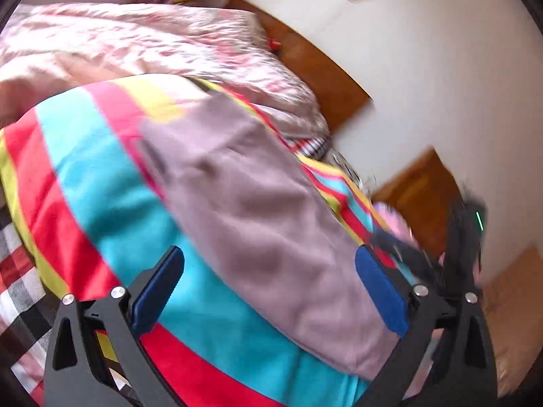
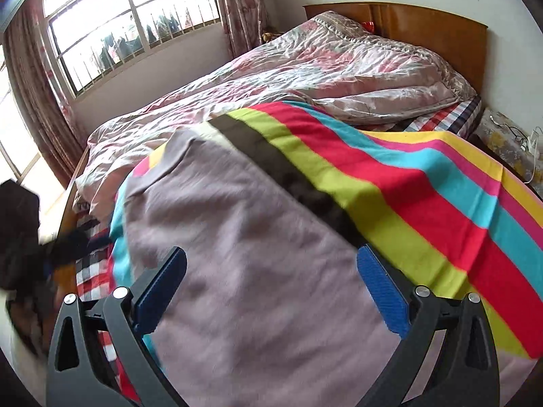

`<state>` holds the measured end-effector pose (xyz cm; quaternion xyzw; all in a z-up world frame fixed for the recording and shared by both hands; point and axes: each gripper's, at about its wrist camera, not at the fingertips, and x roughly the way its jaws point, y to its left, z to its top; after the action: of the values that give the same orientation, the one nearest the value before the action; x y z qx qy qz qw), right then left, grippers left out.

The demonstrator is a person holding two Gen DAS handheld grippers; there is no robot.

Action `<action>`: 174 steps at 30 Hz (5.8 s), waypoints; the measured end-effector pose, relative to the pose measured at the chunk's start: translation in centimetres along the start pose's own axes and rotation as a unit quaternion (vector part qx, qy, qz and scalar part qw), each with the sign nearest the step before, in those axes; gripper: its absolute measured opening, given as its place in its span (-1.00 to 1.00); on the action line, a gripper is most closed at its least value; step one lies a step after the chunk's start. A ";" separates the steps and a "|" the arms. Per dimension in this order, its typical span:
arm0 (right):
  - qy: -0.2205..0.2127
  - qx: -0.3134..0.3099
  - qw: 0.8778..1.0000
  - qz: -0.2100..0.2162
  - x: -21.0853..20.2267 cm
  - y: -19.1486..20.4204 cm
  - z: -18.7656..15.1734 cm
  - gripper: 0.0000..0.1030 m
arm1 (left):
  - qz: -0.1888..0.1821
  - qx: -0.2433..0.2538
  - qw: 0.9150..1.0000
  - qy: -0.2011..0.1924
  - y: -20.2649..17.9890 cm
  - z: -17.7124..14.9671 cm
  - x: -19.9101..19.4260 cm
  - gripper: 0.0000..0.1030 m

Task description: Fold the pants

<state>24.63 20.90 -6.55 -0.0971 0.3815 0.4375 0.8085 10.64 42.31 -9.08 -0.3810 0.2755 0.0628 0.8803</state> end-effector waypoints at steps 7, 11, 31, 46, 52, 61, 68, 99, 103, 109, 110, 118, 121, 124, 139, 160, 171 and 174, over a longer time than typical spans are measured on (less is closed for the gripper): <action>0.004 0.005 1.000 -0.003 -2.4 1.1 -4.2 0.89 | -0.030 -0.092 0.995 0.013 5.5 3.8 2.1 0.44; 0.008 0.024 1.000 -0.013 -3.3 -0.1 -5.3 0.89 | -0.056 -0.138 0.989 0.013 6.5 4.4 4.0 0.33; 0.099 -0.058 0.991 -0.068 1.5 2.7 -7.7 0.92 | -0.022 -0.131 0.991 -0.018 7.1 6.1 5.5 -0.75; 0.076 -0.064 0.989 -0.109 -3.8 2.5 -9.9 0.91 | 0.108 -0.028 0.993 -0.031 3.3 6.2 5.9 -0.72; 0.084 -0.030 0.992 -0.085 -3.8 1.6 -11.5 0.92 | 0.136 -0.015 0.990 -0.041 2.6 6.0 6.0 -0.72; -0.113 0.097 0.978 -0.143 -19.5 -6.2 -12.1 0.92 | 0.128 0.049 0.984 -0.115 -6.7 5.7 2.1 -0.79; -0.189 0.254 0.920 -0.230 -29.2 -14.7 -18.0 0.92 | 0.004 0.377 0.922 -0.095 -28.4 -8.0 1.9 -0.78; -0.002 0.384 0.923 0.037 -14.4 -10.7 -20.8 0.09 | 0.059 0.317 0.946 0.025 -14.7 -12.0 4.4 0.72; -0.009 0.380 0.925 0.004 -13.5 -10.8 -20.6 -0.59 | 0.047 0.323 0.945 0.020 -14.1 -12.0 3.2 0.72; -0.074 0.308 0.948 0.001 -15.4 -8.8 -15.5 -0.71 | 0.032 0.361 0.930 0.057 -13.8 -13.8 1.5 0.77; -0.082 0.292 0.953 -0.002 -15.8 -8.5 -14.1 -0.71 | 0.030 0.365 0.928 0.063 -13.9 -14.1 1.6 0.77; -0.187 0.197 0.962 -0.026 -23.2 -6.8 -7.3 -0.72 | 0.063 0.342 0.936 0.054 -15.4 -13.3 5.1 0.77; -0.177 0.235 0.954 -0.054 -24.3 -9.2 -11.1 -0.73 | 0.109 0.339 0.933 0.042 -14.9 -12.6 5.8 0.81; -0.109 0.316 0.940 -0.066 -21.3 -12.2 -17.8 -0.73 | 0.116 0.353 0.927 0.056 -14.0 -13.2 6.4 0.88; -0.079 0.370 0.925 -0.042 -17.5 -13.5 -23.8 -0.72 | 0.135 0.340 0.928 0.070 -13.3 -13.0 7.5 0.97; -0.034 0.108 0.976 -0.183 -15.9 -7.4 -16.7 0.28 | 0.001 0.449 0.891 0.061 -30.0 -10.5 10.7 0.97; 0.003 0.108 0.978 -0.179 -14.8 -9.7 -17.9 0.44 | 0.051 0.419 0.895 0.143 -26.0 -12.8 20.3 0.97; -0.008 0.092 0.978 -0.186 -14.8 -10.7 -16.0 0.44 | 0.047 0.427 0.895 0.122 -26.1 -12.9 19.6 0.97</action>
<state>19.68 -2.71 -9.07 -0.0880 0.3887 0.2430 0.8844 29.87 12.98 -10.15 0.0399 0.3986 -0.0669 0.9138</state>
